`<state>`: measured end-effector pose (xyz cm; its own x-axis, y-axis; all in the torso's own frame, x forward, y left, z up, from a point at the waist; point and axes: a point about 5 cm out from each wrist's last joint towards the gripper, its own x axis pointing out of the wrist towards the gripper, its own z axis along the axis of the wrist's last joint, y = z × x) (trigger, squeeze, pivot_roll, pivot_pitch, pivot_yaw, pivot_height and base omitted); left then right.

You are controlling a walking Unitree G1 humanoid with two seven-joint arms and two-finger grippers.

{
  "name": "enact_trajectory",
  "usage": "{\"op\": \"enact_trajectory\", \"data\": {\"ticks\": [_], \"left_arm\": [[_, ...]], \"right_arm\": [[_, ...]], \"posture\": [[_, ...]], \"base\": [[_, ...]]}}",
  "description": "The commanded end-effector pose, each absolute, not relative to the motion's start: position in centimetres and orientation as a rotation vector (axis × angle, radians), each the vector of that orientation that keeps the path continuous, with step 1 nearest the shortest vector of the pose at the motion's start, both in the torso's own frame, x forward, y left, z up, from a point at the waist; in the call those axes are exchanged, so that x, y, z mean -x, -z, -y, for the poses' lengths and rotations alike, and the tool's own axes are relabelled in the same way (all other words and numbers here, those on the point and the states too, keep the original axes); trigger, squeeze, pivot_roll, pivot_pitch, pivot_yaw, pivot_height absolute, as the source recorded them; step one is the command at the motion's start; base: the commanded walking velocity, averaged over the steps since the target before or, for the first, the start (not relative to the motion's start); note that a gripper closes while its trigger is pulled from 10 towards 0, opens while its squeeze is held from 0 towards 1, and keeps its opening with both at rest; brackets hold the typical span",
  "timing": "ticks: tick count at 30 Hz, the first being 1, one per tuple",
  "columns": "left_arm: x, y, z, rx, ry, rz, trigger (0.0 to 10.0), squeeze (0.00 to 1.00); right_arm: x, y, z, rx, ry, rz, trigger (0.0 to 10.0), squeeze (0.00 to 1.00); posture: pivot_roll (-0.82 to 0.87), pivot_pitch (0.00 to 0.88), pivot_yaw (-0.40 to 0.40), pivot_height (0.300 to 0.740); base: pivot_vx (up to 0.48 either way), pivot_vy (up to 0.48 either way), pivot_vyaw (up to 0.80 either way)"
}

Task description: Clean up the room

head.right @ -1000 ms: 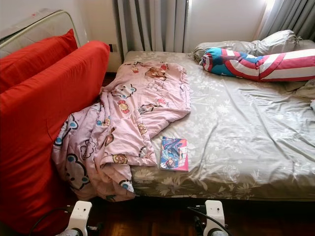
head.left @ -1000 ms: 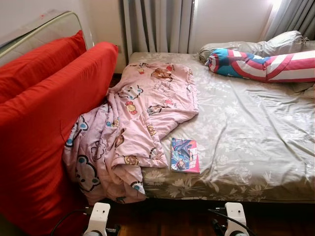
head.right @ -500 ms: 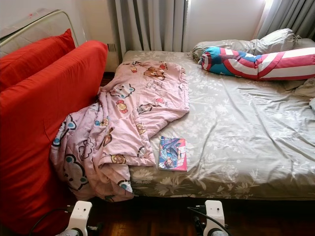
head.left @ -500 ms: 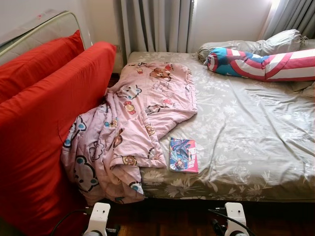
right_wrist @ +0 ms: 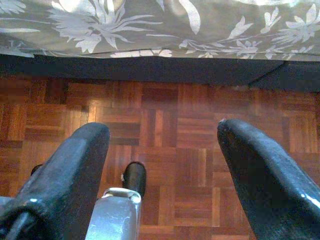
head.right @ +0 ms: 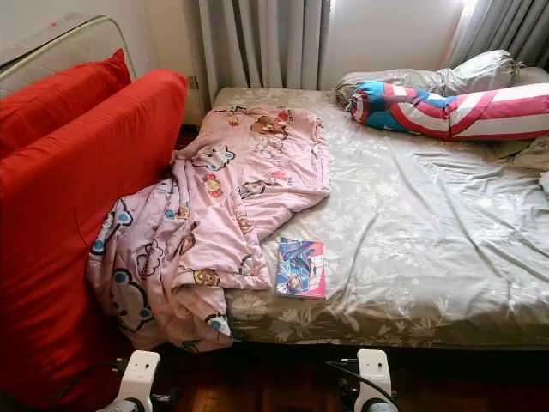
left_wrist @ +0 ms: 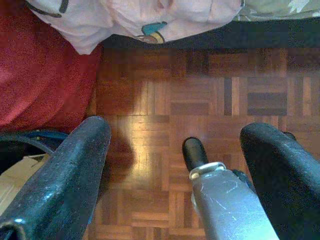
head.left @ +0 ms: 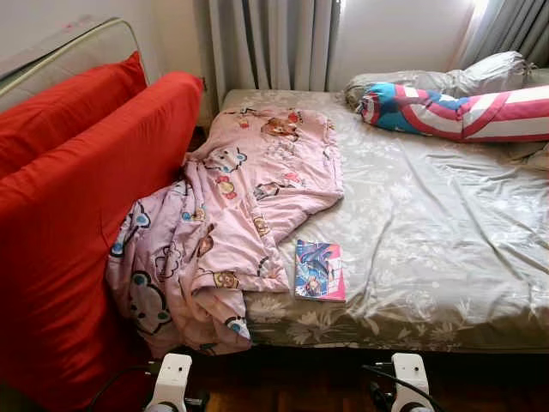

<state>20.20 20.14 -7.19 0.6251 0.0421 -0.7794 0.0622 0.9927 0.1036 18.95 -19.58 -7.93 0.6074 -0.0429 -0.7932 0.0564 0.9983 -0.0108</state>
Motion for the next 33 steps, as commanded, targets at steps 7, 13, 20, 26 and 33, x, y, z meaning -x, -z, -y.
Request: {"op": "enact_trajectory", "data": {"ticks": [7, 13, 20, 26, 33], "left_arm": [[-20.09, 7.25, -20.25, -0.126, 0.012, -0.908, 10.0, 0.00], [-20.07, 7.27, -20.20, -0.124, 0.013, -0.908, 10.0, 0.00], [-20.07, 7.27, -20.19, -0.122, 0.013, -0.907, 10.0, 0.00], [-20.10, 7.25, -20.24, -0.124, 0.014, -0.907, 10.0, 0.00], [-20.17, 7.20, -20.31, -0.125, 0.016, -0.904, 10.0, 0.00]], "right_arm": [[-19.18, 7.80, 19.70, -0.012, 0.054, -0.913, 10.0, 0.00], [-19.15, 7.81, 19.74, -0.012, 0.055, -0.914, 10.0, 0.00], [-19.17, 7.80, 19.73, -0.009, 0.047, -0.915, 10.0, 0.00], [-19.26, 7.77, 19.61, 0.006, 0.021, -0.917, 10.0, 0.00], [-19.29, 7.77, 19.50, -0.012, 0.034, -0.913, 10.0, 0.00]], "posture": [[-0.06, 0.000, -0.017, 0.740], [-0.06, 0.000, -0.019, 0.740], [-0.06, 0.000, -0.019, 0.740], [-0.07, 0.000, -0.017, 0.740], [-0.07, 0.000, -0.010, 0.740]], "base": [[0.279, 0.000, 0.00], [0.296, 0.000, 0.00], [0.297, 0.000, 0.00], [0.297, 0.000, 0.00], [0.291, 0.000, 0.00]]}}
